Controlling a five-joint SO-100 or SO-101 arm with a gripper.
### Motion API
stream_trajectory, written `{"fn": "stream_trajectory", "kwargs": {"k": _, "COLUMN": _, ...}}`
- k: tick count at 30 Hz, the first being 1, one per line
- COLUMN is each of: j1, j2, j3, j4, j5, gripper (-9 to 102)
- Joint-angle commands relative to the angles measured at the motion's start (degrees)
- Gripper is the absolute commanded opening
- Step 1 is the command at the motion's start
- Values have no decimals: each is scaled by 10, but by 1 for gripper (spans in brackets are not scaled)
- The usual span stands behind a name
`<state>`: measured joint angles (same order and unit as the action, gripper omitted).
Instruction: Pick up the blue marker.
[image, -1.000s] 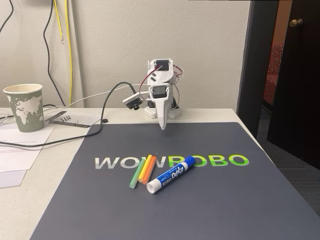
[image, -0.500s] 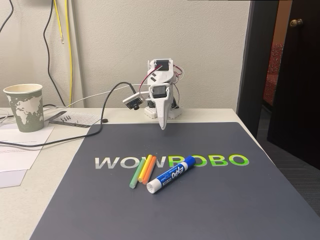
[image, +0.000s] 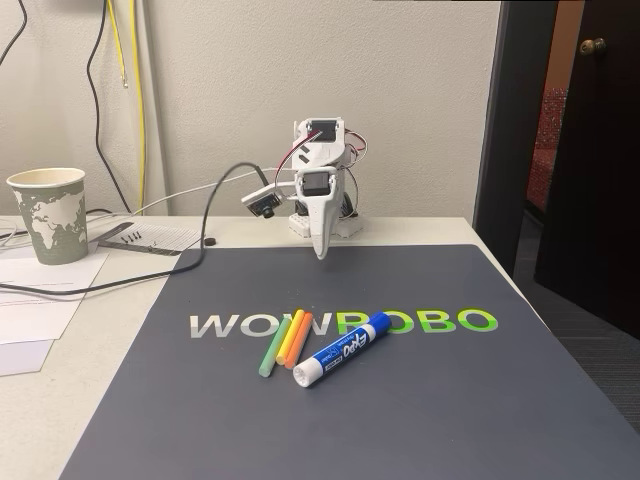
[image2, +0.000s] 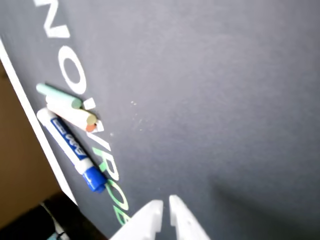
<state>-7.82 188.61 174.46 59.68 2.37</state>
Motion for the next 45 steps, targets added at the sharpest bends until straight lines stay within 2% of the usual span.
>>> {"fn": "stream_trajectory", "kwargs": {"k": 1, "j1": -7, "j2": 33, "j3": -1, "j4": -16, "j5": -44, "gripper": 0}}
{"fn": "stream_trajectory", "kwargs": {"k": 13, "j1": 3, "j2": 9, "j3": -42, "j4": -76, "j5": -76, "gripper": 1}}
{"fn": "stream_trajectory", "kwargs": {"k": 16, "j1": 4, "j2": -112, "j3": -98, "j4": -124, "j5": -80, "gripper": 2}}
{"fn": "stream_trajectory", "kwargs": {"k": 21, "j1": 9, "j2": -339, "j3": -270, "j4": -121, "j5": -113, "gripper": 1}}
{"fn": "stream_trajectory", "kwargs": {"k": 28, "j1": 8, "j2": -451, "j3": -332, "j4": -186, "j5": -142, "gripper": 0}}
{"fn": "stream_trajectory", "kwargs": {"k": 39, "j1": 5, "j2": -562, "j3": -346, "j4": -359, "j5": -159, "gripper": 0}}
{"fn": "stream_trajectory", "kwargs": {"k": 42, "j1": 5, "j2": -599, "j3": -367, "j4": -381, "j5": -157, "gripper": 0}}
{"fn": "stream_trajectory", "kwargs": {"k": 45, "j1": 1, "j2": -643, "j3": -413, "j4": -362, "j5": -150, "gripper": 0}}
